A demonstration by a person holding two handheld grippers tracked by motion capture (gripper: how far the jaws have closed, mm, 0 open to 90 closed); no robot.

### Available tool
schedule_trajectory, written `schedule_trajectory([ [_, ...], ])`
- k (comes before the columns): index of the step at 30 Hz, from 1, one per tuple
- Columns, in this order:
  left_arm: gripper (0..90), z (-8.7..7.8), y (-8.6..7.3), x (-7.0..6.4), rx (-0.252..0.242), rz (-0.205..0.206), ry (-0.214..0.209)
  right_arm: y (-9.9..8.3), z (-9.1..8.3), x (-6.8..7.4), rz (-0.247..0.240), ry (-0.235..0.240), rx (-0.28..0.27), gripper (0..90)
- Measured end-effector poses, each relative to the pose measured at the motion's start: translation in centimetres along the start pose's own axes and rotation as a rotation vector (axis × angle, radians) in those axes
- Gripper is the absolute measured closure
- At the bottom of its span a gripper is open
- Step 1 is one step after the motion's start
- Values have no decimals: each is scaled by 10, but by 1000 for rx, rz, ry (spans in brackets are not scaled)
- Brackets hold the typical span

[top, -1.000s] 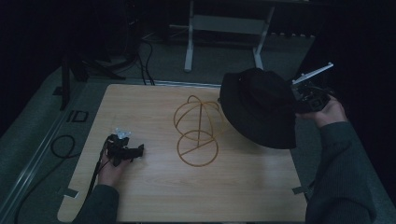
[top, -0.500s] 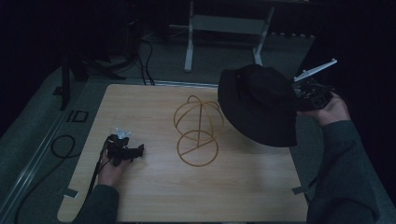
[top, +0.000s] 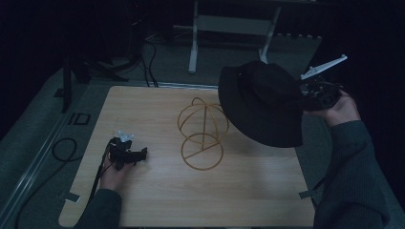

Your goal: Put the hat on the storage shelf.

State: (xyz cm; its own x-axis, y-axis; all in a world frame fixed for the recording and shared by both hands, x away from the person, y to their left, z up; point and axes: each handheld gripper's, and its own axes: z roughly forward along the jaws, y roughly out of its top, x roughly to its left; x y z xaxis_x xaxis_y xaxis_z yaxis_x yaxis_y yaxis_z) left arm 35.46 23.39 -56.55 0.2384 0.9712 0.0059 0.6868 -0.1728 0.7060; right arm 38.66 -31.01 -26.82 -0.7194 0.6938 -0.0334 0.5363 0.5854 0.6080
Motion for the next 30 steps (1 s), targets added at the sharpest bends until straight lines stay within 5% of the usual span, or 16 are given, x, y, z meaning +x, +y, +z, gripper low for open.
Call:
schedule_trajectory([
  [30,124,0,0,0,-2,0,1,19,-17,22,-86,31,-39,865],
])
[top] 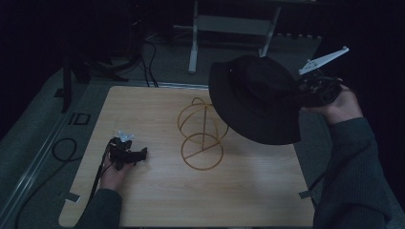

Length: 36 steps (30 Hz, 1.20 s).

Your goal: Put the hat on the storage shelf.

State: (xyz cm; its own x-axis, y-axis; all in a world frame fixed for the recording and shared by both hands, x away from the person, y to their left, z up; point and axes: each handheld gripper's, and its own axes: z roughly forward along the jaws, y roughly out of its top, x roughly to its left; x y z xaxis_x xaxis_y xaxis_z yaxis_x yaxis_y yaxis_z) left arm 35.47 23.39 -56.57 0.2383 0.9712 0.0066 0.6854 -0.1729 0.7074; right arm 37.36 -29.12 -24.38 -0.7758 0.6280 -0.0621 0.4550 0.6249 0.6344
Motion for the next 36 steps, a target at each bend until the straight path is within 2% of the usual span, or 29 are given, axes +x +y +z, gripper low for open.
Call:
schedule_trajectory([
  [15,124,0,0,0,1,1,0,5,0,8,-25,21,-11,865],
  [28,124,0,0,0,1,1,0,16,8,25,-94,53,-8,865],
  [36,124,0,0,0,2,1,-1,25,19,35,-131,73,7,864],
])
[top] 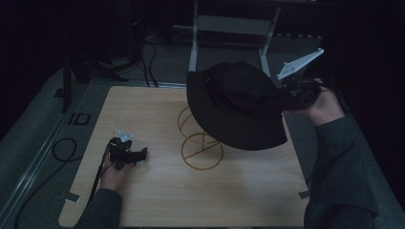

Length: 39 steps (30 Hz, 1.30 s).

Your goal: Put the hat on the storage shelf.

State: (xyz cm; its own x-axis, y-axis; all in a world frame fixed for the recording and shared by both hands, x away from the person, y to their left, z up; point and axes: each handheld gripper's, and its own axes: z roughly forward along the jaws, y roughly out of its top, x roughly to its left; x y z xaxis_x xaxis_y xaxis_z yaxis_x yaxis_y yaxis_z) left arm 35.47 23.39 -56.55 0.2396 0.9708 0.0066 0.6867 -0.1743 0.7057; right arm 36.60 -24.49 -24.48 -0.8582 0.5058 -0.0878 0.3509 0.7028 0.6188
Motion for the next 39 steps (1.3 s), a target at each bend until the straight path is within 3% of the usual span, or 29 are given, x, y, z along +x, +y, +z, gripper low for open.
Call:
schedule_trajectory([
  [21,124,0,0,0,0,0,0,22,39,16,-70,57,59,862],
  [39,124,0,0,0,-2,-3,0,30,71,26,-86,76,128,820],
])
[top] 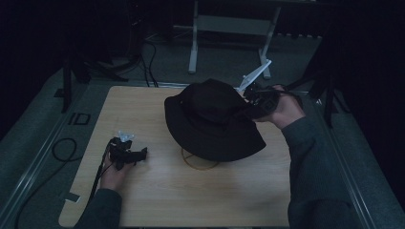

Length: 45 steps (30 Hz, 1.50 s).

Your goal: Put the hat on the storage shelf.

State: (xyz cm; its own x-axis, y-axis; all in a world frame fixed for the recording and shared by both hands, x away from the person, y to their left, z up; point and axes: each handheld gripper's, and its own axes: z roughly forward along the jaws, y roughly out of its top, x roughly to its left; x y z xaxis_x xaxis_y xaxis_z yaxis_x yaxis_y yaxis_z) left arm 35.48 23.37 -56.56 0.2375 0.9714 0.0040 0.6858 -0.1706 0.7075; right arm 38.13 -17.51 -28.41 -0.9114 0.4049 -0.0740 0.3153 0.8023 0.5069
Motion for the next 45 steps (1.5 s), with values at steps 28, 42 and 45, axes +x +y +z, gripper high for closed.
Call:
schedule_trajectory([
  [28,124,0,0,0,0,0,0,15,27,1,40,-31,39,569],
  [42,124,0,0,0,0,0,0,22,36,-1,101,-84,32,304],
  [45,124,0,0,0,0,0,0,23,37,-1,109,-99,30,262],
])
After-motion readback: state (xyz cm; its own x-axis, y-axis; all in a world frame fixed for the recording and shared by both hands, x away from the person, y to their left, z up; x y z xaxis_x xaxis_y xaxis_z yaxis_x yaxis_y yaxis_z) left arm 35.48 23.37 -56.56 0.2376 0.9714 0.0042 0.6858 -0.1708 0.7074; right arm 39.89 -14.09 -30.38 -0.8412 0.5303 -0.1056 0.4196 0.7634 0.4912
